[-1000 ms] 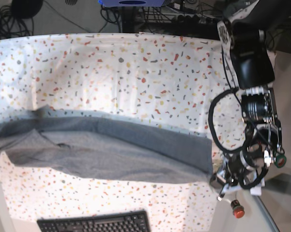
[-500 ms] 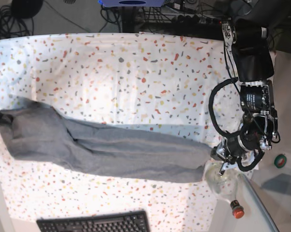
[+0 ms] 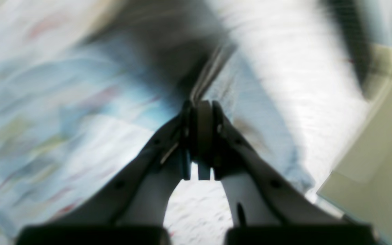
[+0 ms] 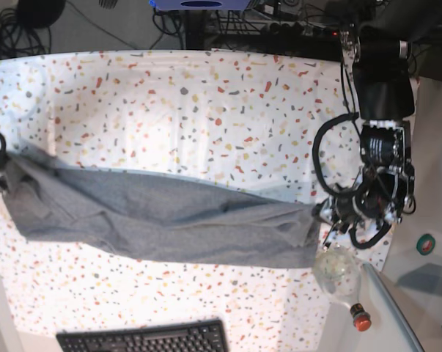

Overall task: Layout the t-shirt on the table in an organized manner, then fold the t-shirt properly
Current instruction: 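Lift the grey shirt with both grippers and stretch it between them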

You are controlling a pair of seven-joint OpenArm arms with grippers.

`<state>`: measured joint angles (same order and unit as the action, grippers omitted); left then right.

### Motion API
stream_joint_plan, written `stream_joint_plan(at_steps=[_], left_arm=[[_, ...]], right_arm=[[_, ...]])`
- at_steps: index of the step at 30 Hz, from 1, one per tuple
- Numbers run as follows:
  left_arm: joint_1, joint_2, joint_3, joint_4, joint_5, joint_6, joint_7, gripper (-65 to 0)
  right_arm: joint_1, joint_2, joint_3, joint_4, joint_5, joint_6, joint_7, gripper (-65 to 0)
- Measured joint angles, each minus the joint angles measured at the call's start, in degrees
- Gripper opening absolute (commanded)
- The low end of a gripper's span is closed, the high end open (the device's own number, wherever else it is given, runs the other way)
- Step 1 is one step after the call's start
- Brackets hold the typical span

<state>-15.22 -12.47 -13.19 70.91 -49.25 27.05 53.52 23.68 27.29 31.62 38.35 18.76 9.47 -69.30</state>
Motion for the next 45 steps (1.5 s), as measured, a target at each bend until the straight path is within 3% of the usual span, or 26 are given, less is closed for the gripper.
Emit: stream_joint_plan(at_steps=[2, 5, 12, 17, 24, 30, 38, 45], left_arm=[[0.44, -1.11, -2.38, 3.23, 0.52, 0.00, -0.39, -65.0], [0.59, -2.01, -3.21, 7.21, -1.75, -1.95, -0.55, -65.0], [8.26, -1.99, -4.76, 10.78, -0.31, -0.42, 0.31, -65.0], [9.55, -2.14, -4.76, 15.39, -1.14, -1.09, -0.46, -65.0], [9.55, -1.97, -4.76, 15.87, -0.79, -0.87, -0.09, -65.0], [3.23, -0.33, -4.35, 14.71, -0.63, -0.66, -0.15, -65.0], [-11.67, 2.49, -4.39, 7.54, -0.35, -0.13, -0.07, -65.0], [-28.89, 6.25, -5.07, 7.37, -0.59, -0.70, -0.48, -65.0]], right_arm=[[-1.33, 0.20, 1.53, 3.69, -0.83, -0.02, -1.01, -65.0], [-0.68, 0.00, 2.78, 11.13, 2.91, 0.52, -0.72, -65.0], [-6.84, -2.51, 6.73, 20.50, 0.83, 0.42, -6.47, -65.0], [-7.10, -2.91, 7.65, 27.30, 2.19, 0.42, -4.90, -65.0], [-8.39, -3.63, 8.31, 27.91, 1.60, 0.44, -5.18, -65.0], [-5.22, -3.48, 7.87, 27.87, 1.55, 0.44, 0.17, -65.0], [7.10, -2.75, 7.69, 27.80, 0.98, 0.33, 3.26, -65.0], [22.49, 2.38, 2.36, 28.00, 1.88, 0.59, 4.76, -65.0]])
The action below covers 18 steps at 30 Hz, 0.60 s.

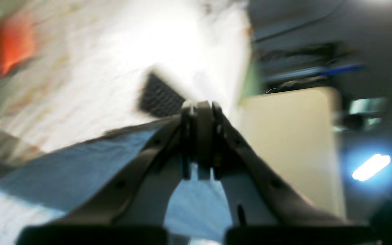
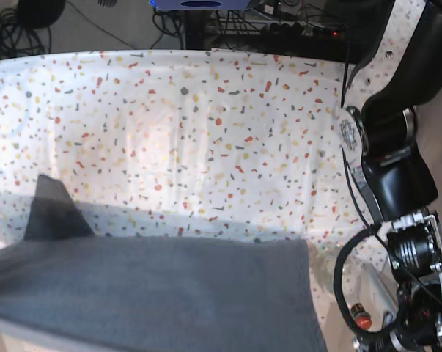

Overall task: Layout the t-shirt on the table in an organized manner, then fold the t-shirt properly
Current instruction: 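Lift the grey shirt with both grippers and stretch it between them, then lay the stretched shirt flat on the table with both grippers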

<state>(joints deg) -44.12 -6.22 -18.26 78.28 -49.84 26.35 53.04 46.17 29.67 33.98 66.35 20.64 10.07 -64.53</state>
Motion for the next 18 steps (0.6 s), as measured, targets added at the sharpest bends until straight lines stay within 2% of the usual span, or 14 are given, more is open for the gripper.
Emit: stream_joint_plan(at_steps=[4, 7, 12, 15, 18], left_arm=[[-4.48, 1.44, -0.09, 0.22, 0.09, 0.04, -0.09, -65.0], [-3.17, 3.10, 0.26, 1.11, 0.09, -0.04, -0.46, -65.0], [10.54, 3.19, 0.22, 7.50, 0.33, 0.31, 0.37, -65.0], [19.43, 0.87, 0.15, 12.24, 0.31, 0.24, 0.48, -65.0], [27.61, -1.01, -0.15, 14.71, -0.15, -0.24, -0.48, -65.0]], right_arm=[[3.74, 0.98, -0.57, 3.61, -0.70, -0.17, -0.66, -65.0], [2.29, 1.44, -0.22, 9.03, -1.22, -0.17, -4.50, -65.0], [-11.76, -0.20, 3.39, 16.57, -1.25, -0.55, -6.71, -65.0], [-22.21, -4.17, 7.06, 18.01, -0.72, -0.20, -6.16, -65.0], [-31.45, -7.52, 10.75, 18.01, -0.17, -0.26, -3.37, -65.0]])
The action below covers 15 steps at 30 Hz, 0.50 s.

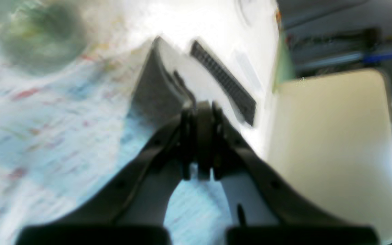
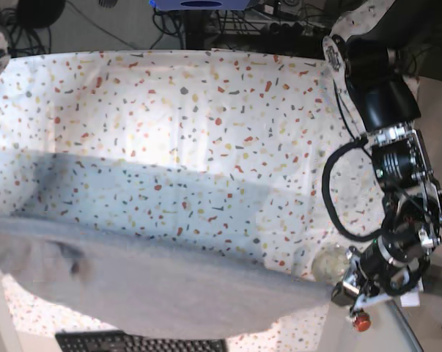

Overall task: Layout the t-shirt on the table in an organized manner, then fold the t-shirt properly
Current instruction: 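Lay the stretched shirt flat on the table with both grippers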

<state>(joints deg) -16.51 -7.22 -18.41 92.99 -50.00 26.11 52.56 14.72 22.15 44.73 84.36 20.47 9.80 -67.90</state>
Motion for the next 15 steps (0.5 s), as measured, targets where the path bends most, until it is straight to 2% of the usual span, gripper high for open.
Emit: stream_joint_plan(at_steps=[4, 6, 10, 15], left_arm=[[11.39, 0.90, 0.33, -2.19, 0.63, 0.61, 0.26, -65.0], [14.69, 1.05, 0.44, -3.26, 0.52, 0.66, 0.61, -65.0], [18.95, 0.37, 0.35, -3.89, 0.59, 0.39, -0.44, -65.0], [23.43, -1.40, 0.22, -4.00, 0.63, 0.46, -0.20, -65.0]], right_arm=[[-11.15, -4.96, 2.47, -3.72, -1.09, 0.00, 8.55, -65.0], [-14.45, -6.01, 2.73, -6.82, -1.18, -0.13, 11.43, -65.0], [-18.08, -6.32, 2.80, -11.47, -0.96, -0.02, 14.67, -65.0], [-22.60, -6.32, 2.84, -11.80, 0.09, 0.13, 17.20, -65.0]])
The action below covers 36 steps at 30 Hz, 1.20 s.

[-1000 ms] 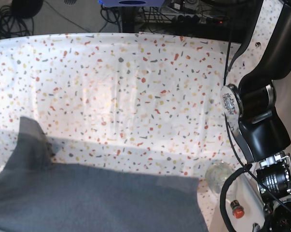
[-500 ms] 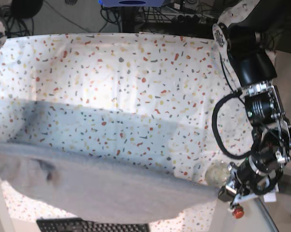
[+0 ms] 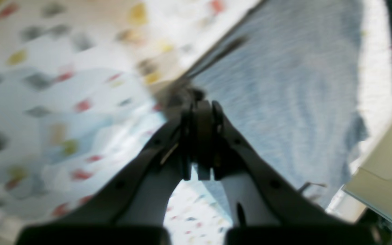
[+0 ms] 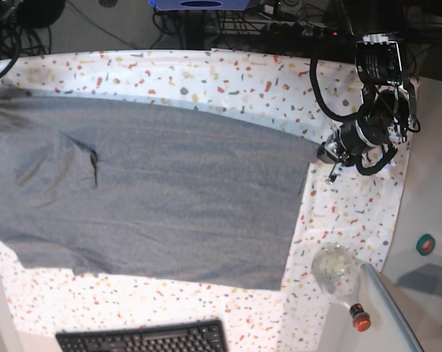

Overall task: Layout the t-shirt on the table in an organized manner, then fold the t-shirt properly
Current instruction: 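Lay the stretched shirt flat on the table with both grippers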

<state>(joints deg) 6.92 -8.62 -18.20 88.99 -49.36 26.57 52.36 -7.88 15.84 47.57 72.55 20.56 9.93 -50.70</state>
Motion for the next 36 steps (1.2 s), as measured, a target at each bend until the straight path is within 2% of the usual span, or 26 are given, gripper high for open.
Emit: stream_joint_plan(at_steps=[8, 15, 24, 29, 30, 33, 36], left_arm=[[5.38, -1.73, 0.00, 0.39, -0.17, -0.61, -0.28, -65.0], [10.58, -1.38, -7.06, 0.39, -0.44, -0.55, -0.09, -65.0], [11.39, -1.25, -7.54, 0.42, -0.46, -0.46, -0.07, -65.0], [11.39, -1.25, -7.65, 0.42, -0.44, -0.46, -0.02, -65.0], [11.39, -1.25, -7.65, 0.42, -0.44, -0.46, 0.00, -65.0], [11.39, -1.25, -7.67, 0.42, -0.42, -0.46, -0.02, -65.0], [11.39, -1.27, -7.78, 0.42, -0.37, -0.55, -0.11, -44.3]], right_arm=[[-3.17, -1.11, 0.00, -0.09, -0.42, 0.00, 0.37, -65.0], [-3.58, -3.43, -0.15, -0.07, -0.33, 0.00, -0.11, -65.0], [-3.58, -3.37, -0.44, -0.07, -0.02, 0.00, -0.09, -65.0], [-3.41, -3.34, -0.15, -0.07, -0.07, 0.00, -2.58, -65.0], [-3.37, -3.34, -0.15, -0.07, -0.07, 0.00, -2.62, -60.6], [-3.32, -3.34, -0.15, 0.13, -0.68, 0.00, -2.62, -39.3], [-4.46, -4.04, 0.52, 4.74, -0.90, -0.02, -2.82, -24.8]])
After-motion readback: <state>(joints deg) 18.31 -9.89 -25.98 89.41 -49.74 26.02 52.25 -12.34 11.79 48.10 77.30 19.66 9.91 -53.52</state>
